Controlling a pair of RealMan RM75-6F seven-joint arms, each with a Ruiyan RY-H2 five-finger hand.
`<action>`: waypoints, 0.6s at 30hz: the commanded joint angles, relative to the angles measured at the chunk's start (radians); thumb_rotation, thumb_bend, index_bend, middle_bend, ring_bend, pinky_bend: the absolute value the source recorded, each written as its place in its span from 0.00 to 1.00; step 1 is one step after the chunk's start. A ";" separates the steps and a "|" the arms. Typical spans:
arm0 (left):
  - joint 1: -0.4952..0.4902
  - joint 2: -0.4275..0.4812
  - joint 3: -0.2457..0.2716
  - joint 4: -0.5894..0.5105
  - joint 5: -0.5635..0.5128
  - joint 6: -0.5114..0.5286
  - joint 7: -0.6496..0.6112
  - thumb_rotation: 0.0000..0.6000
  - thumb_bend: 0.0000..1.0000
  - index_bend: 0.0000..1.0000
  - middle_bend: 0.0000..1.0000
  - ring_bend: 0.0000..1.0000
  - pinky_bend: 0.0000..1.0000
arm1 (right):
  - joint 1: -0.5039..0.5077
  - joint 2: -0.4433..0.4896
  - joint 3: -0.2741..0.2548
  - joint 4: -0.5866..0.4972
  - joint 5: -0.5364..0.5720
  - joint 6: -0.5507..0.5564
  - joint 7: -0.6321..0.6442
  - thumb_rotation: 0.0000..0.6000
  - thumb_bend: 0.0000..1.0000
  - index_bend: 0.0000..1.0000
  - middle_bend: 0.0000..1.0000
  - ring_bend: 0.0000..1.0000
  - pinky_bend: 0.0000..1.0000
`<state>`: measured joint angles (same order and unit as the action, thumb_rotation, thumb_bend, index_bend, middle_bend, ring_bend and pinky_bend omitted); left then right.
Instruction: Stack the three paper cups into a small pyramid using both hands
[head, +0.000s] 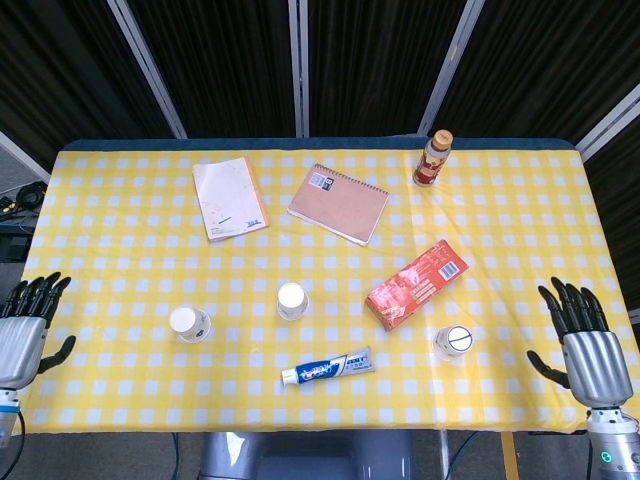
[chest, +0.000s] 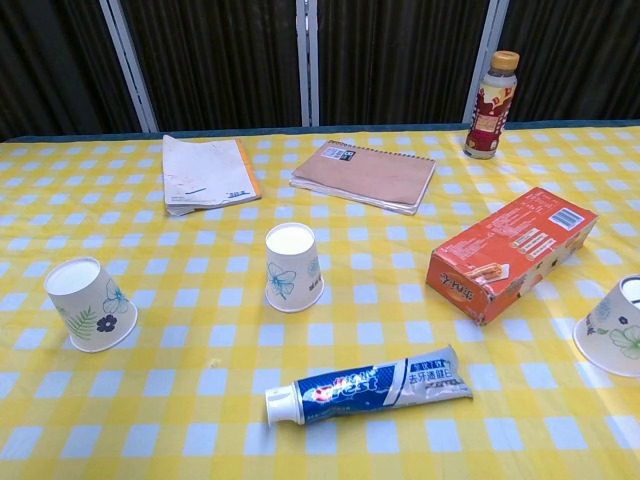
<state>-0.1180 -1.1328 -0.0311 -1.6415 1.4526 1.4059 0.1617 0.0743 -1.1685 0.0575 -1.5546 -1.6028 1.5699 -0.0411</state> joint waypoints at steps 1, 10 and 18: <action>-0.020 -0.015 -0.001 -0.001 -0.008 -0.034 0.013 1.00 0.36 0.00 0.00 0.00 0.00 | -0.002 0.001 -0.001 0.001 -0.009 0.012 0.005 1.00 0.09 0.00 0.00 0.00 0.00; -0.090 -0.038 -0.026 -0.015 -0.045 -0.133 0.062 1.00 0.31 0.02 0.00 0.00 0.00 | -0.003 -0.002 -0.005 0.005 -0.026 0.020 0.017 1.00 0.09 0.00 0.00 0.00 0.00; -0.185 -0.080 -0.066 -0.062 -0.101 -0.235 0.195 1.00 0.28 0.22 0.00 0.00 0.00 | -0.002 -0.003 -0.013 0.009 -0.042 0.024 0.027 1.00 0.09 0.00 0.00 0.00 0.00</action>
<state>-0.2786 -1.1985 -0.0864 -1.6848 1.3692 1.1970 0.3242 0.0725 -1.1719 0.0451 -1.5459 -1.6448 1.5937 -0.0150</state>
